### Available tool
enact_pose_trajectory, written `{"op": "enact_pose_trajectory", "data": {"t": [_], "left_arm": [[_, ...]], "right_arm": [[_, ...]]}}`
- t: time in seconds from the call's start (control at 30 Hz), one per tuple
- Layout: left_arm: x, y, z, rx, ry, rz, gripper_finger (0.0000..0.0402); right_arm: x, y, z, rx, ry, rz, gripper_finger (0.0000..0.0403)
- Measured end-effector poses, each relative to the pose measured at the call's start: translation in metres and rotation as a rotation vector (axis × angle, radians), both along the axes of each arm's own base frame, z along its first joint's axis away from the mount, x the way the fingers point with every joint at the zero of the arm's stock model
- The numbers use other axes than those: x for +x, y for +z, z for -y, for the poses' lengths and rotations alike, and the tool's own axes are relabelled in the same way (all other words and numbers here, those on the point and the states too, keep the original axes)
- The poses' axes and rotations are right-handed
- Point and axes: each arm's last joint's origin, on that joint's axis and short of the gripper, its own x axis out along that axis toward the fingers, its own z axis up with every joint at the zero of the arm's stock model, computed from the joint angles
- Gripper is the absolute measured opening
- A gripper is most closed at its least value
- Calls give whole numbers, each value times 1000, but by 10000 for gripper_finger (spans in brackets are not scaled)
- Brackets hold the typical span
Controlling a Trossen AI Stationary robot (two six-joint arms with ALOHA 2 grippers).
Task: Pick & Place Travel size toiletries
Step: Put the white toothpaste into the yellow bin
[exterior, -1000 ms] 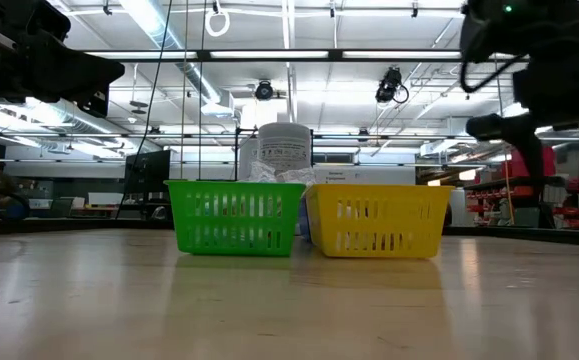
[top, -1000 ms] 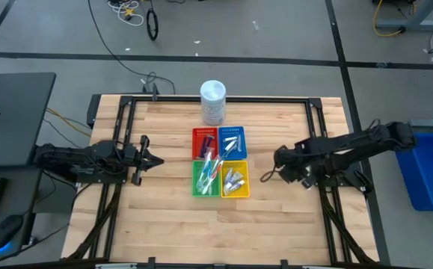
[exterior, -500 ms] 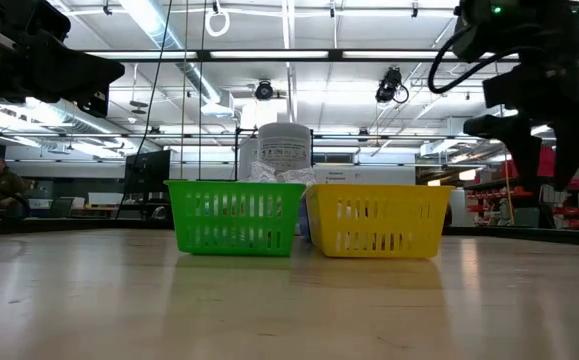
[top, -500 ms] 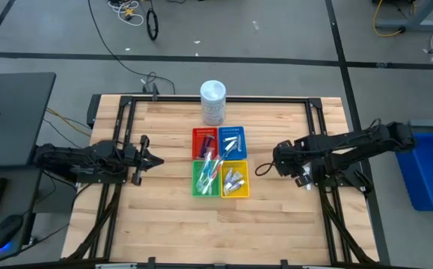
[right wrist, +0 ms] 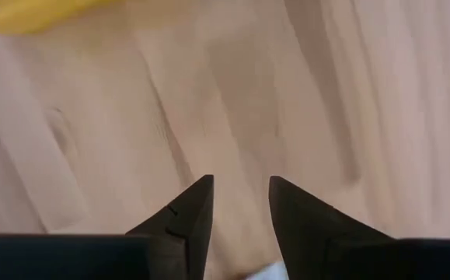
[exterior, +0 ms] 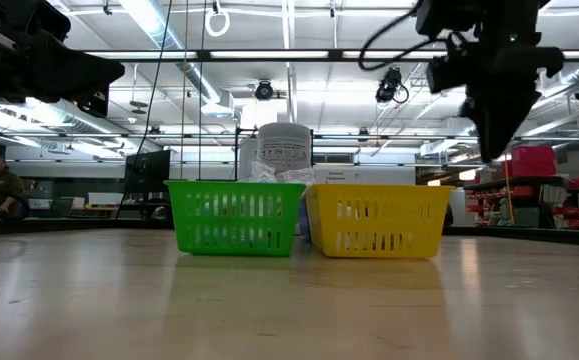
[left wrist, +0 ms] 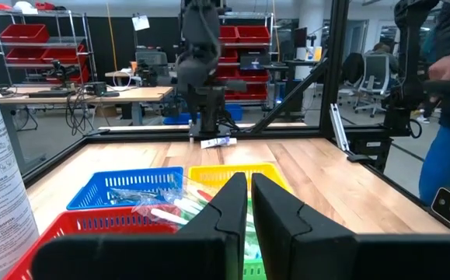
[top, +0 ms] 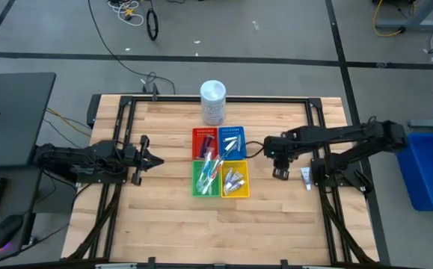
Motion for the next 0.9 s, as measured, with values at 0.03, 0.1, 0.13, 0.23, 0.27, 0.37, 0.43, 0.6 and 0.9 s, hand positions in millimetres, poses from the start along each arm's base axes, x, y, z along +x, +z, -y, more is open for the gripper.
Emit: {"op": "enact_pose_trajectory", "data": {"t": [0.03,0.1,0.13,0.23,0.27,0.37,0.43,0.6,0.9], "left_arm": [[0,0,0,0,0,0,27],[0,0,0,0,0,0,27],[0,0,0,0,0,0,27],[0,0,0,0,0,0,27],[0,0,0,0,0,0,27],[0,0,0,0,0,0,27],[0,0,0,0,0,0,27],[0,0,0,0,0,0,27],[0,0,0,0,0,0,27]], "right_arm": [[0,-3,-1,10,-60,-31,133],[-2,-8,-5,24,-171,-97,139],[-3,-10,-6,26,-222,-130,142],[-6,-13,-10,25,-367,-188,154],[-7,-15,-12,25,-419,-194,158],[-10,-21,-18,22,-548,-210,171],[-11,-25,-21,19,-608,-218,180],[-20,-35,-26,-9,-753,-258,208],[-39,-58,-29,-41,-907,-361,255]]}}
